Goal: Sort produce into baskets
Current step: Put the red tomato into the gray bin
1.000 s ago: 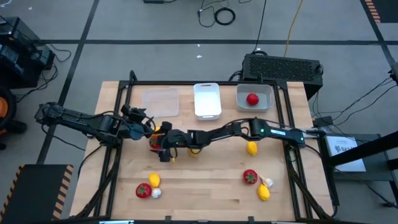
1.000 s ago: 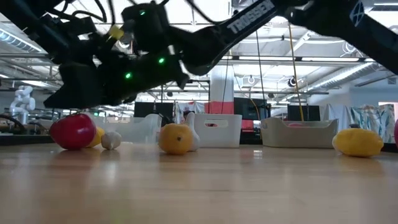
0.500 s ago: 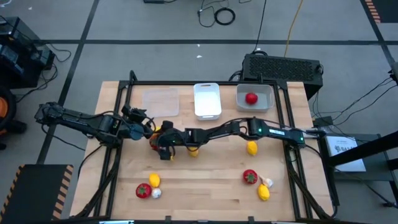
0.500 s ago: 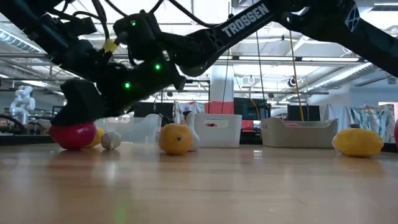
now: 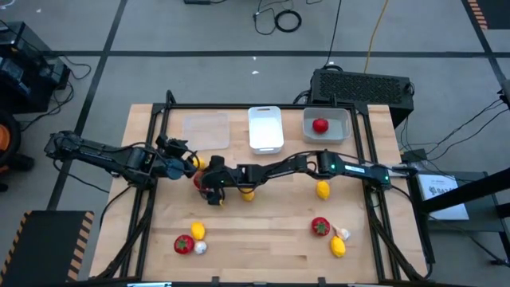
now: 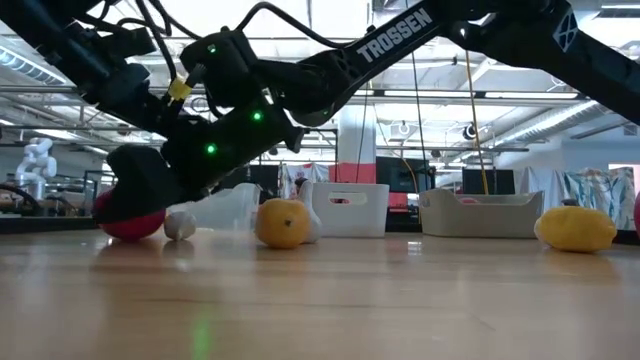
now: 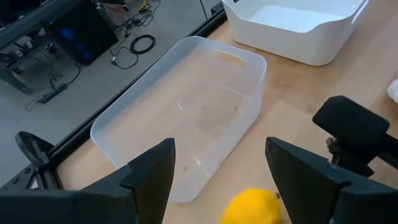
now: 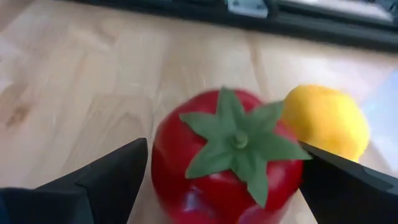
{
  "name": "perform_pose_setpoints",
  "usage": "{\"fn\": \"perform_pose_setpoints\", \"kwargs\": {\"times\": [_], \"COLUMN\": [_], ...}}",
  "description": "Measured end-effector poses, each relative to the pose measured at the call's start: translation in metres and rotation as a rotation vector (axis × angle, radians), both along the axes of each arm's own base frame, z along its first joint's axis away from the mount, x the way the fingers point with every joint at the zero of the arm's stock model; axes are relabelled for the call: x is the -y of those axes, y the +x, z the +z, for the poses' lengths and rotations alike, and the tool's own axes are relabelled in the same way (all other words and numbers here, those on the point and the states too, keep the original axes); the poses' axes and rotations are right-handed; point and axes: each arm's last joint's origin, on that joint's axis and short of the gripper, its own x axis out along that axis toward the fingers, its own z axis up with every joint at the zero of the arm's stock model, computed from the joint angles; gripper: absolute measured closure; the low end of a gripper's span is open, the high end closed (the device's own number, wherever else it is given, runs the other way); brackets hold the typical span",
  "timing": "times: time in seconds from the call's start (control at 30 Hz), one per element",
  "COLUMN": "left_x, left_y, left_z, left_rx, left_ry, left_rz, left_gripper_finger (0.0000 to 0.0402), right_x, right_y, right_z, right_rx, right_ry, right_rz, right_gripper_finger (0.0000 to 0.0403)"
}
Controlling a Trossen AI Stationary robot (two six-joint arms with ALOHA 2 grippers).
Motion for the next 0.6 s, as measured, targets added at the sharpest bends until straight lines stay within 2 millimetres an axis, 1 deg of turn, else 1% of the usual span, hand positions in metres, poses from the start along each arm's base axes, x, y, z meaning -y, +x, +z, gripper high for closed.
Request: {"fn": "perform_pose_setpoints", "kwargs": {"times": [0.1, 0.33, 0.47, 0.53, 0.6], "left_x": [0.000, 0.000, 0.000, 0.000, 0.000], "left_y": [0.000, 0.000, 0.000, 0.000, 0.000], "left_z": [0.000, 0.000, 0.000, 0.000, 0.000], "left_rx": [0.000, 0.000, -0.001, -0.001, -0.001], "left_ry": [0.000, -0.002, -0.005, -0.005, -0.006], "left_rz": [0.000, -0.002, -0.004, -0.004, -0.004], "left_gripper_finger": [0.0146, 0.0146, 0.0146, 0.0146, 0.0146], "right_x": [0.000, 0.000, 0.000, -0.002, -0.004], "right_y": [-0.001, -0.001, -0.001, -0.002, -0.005], "right_z": [-0.002, -0.001, 0.000, 0.005, 0.017], "right_rx": [-0.022, -0.010, -0.014, -0.017, -0.047], "right_ry": [0.003, 0.003, 0.003, 0.003, -0.001], "right_rz": [-0.002, -0.003, -0.003, 0.001, 0.005], "right_gripper_finger": [0.0037, 0.0091, 0.0108, 0.0107, 0.0104]}}
